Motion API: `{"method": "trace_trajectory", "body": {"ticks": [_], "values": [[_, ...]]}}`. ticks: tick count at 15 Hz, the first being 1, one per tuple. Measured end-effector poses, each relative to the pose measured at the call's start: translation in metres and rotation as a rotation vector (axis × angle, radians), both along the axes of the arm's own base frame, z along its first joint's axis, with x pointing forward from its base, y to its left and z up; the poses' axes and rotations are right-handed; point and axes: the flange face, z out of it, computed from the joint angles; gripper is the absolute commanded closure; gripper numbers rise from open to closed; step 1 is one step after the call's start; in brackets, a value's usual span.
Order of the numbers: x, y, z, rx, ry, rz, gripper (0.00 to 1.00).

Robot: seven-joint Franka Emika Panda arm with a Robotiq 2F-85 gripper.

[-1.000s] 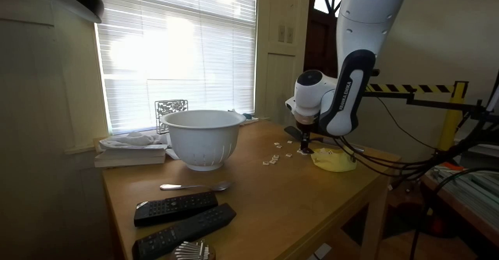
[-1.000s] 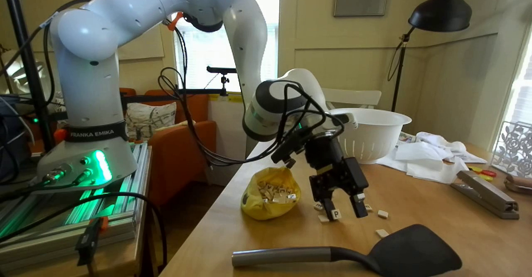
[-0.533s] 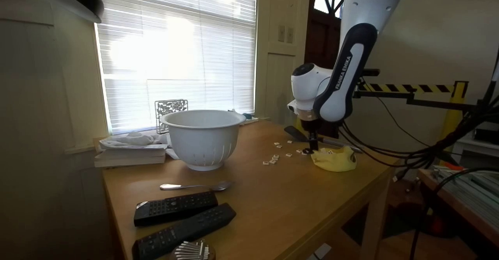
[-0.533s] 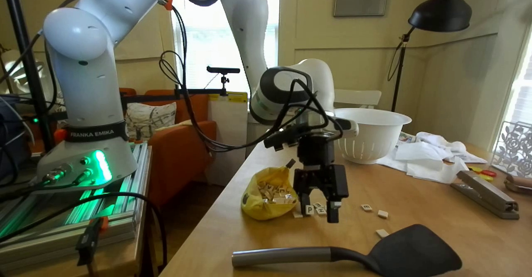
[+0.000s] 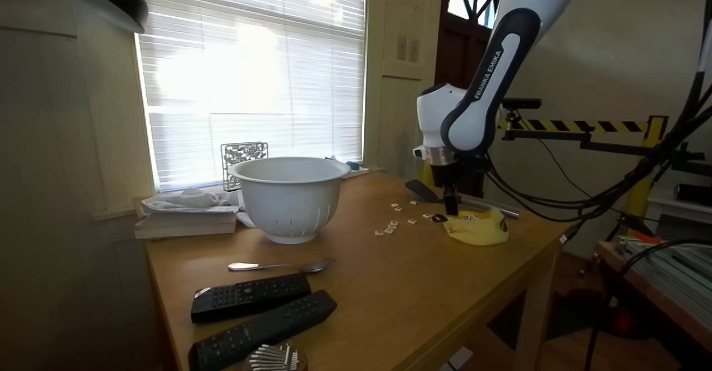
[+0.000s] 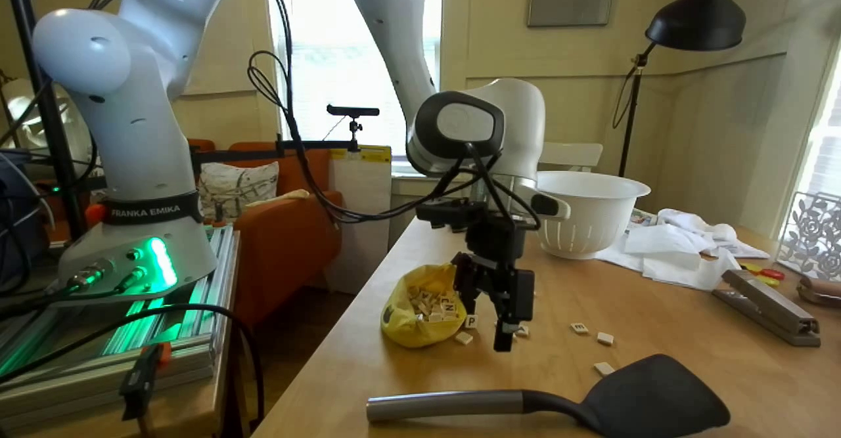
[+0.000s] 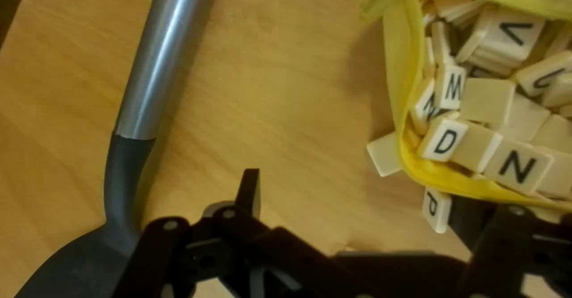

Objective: Remove the objects from the bag then move the bag forward

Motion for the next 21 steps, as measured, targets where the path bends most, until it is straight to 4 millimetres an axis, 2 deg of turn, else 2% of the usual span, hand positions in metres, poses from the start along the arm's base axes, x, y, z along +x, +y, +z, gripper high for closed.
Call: {"method": "trace_trajectory", "body": {"ticks": [3,8,12,17,21], "values": [[0.004,-0.002,0.007,0.039,-0.064,-0.025,0.00],[0.016,-0.008,0.031,0.033,-0.180,-0.041,0.00],[0.017,-0.014,0.039,0.009,-0.219,-0.065,0.00],[0.005,-0.031,0.043,-0.065,-0.198,-0.115,0.00],[-0.012,-0.035,0.034,-0.086,-0.128,-0.127,0.00]]}}
